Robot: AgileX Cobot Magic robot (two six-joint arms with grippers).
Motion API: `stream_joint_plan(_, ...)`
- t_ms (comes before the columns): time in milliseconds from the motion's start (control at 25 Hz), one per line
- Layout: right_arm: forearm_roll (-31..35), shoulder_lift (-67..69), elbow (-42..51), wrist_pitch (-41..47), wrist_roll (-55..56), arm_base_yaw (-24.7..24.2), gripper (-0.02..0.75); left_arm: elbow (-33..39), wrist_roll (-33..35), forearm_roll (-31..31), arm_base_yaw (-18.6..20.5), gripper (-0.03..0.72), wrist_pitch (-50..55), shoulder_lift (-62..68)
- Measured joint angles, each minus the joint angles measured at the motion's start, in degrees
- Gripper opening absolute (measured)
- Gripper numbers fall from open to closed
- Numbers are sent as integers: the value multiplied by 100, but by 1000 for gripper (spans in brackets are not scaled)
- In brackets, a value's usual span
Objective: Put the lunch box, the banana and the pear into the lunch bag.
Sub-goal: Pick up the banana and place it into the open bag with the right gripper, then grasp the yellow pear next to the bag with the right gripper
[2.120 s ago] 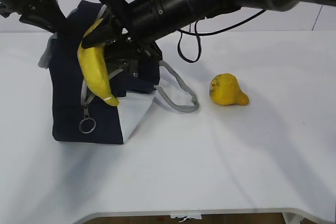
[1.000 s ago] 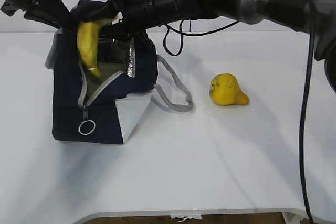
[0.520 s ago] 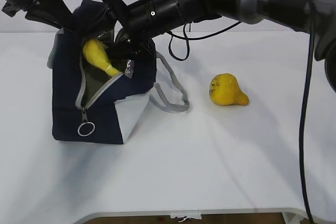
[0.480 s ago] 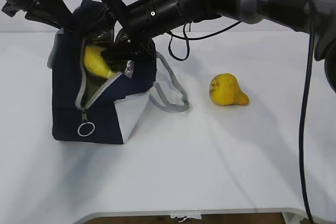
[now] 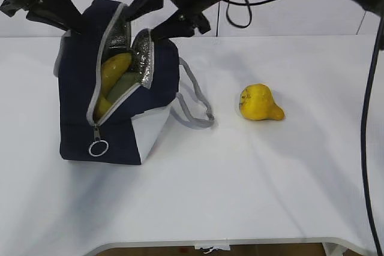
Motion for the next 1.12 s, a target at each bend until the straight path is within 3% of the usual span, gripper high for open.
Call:
stream_joint_plan(280,-2078,-301,-321,77,449,-192,521,0,0,40,0,-3,0,0)
stream_joint_plan(520,-3629,-1177,628,128,486,-192,521,0,0,197,0,-3,0,0)
stream_joint_plan(800,-4652,-1900,2080,150,1346,-192,521,0,0,209,0,-3,0,0)
stream_joint_plan(1120,-5376,-1898,2368,162,2136,-192,521,0,0,209,0,-3,0,0)
